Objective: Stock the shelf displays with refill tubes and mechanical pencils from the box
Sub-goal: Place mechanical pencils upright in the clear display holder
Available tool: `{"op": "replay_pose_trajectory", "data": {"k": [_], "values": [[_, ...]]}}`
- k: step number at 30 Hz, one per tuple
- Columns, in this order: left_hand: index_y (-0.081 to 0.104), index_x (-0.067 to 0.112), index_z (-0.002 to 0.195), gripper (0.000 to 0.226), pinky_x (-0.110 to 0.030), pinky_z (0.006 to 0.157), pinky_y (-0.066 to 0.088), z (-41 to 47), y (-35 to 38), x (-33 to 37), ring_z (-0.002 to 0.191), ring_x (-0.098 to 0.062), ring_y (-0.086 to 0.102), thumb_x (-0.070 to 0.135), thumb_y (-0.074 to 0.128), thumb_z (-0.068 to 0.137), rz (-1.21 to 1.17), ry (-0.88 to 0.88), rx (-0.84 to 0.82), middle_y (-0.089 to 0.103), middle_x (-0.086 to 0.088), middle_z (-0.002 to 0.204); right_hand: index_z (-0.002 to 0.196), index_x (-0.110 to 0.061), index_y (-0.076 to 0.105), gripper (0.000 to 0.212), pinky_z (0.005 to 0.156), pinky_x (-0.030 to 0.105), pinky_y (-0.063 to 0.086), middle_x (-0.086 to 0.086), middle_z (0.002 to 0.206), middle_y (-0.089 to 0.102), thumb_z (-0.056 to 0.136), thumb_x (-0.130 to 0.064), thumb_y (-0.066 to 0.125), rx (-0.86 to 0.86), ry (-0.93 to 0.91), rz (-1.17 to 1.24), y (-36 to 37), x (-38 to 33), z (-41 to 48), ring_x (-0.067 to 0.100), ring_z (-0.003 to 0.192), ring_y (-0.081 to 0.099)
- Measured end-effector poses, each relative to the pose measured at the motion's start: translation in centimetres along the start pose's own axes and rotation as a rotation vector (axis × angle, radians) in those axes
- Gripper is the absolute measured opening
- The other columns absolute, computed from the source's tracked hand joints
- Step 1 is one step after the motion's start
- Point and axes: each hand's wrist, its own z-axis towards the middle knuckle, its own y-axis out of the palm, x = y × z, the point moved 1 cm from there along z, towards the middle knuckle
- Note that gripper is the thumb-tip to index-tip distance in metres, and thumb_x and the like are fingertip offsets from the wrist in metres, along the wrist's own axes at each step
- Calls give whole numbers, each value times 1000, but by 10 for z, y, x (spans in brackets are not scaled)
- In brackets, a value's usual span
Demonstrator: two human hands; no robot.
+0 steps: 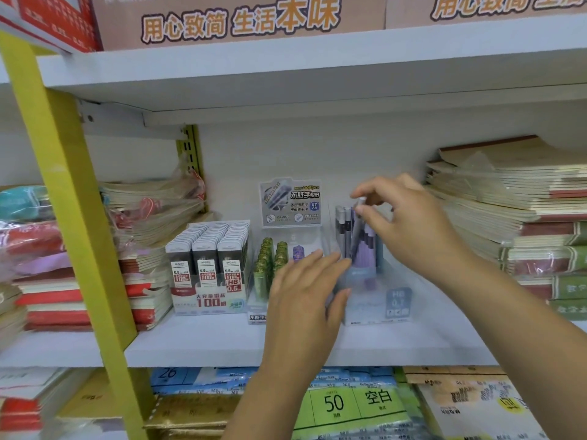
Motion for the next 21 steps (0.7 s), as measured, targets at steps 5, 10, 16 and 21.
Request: {"op": "replay_pose_trajectory", "data": {"k": [5, 10, 16, 21], "values": [[62, 30, 132, 39, -39, 115, 32, 0, 2, -2, 128, -10, 51, 29, 63, 93, -16, 5, 18, 60, 14, 137, 105, -29, 65, 20, 77, 29, 42, -2, 87, 57, 86, -22, 66, -116, 17, -78, 13, 6, 4, 9, 90, 50], [61, 30, 133, 39, -36, 116, 29, -1, 3, -5, 128, -7, 49, 28, 62, 93, -52, 2, 30, 60, 15, 136, 102, -27, 66, 19, 74, 21, 37, -4, 84, 58, 84, -21, 69, -84, 16, -36, 16, 6, 3, 6, 87, 51], [60, 31, 133, 41, -35, 116, 29, -2, 4, -5, 127, -2, 47, 26, 64, 92, -87, 0, 55, 61, 17, 134, 103, -24, 64, 19, 70, 23, 34, -14, 75, 54, 84, -22, 70, -69, 6, -38, 17, 6, 7, 7, 89, 49], [61, 32, 132, 40, -35, 115, 31, -2, 4, -6, 127, -2, 46, 26, 63, 92, -96, -2, 64, 61, 17, 133, 101, -23, 59, 21, 68, 24, 33, -9, 75, 59, 84, -23, 71, -85, 11, -44, 21, 8, 10, 6, 90, 44]]}}
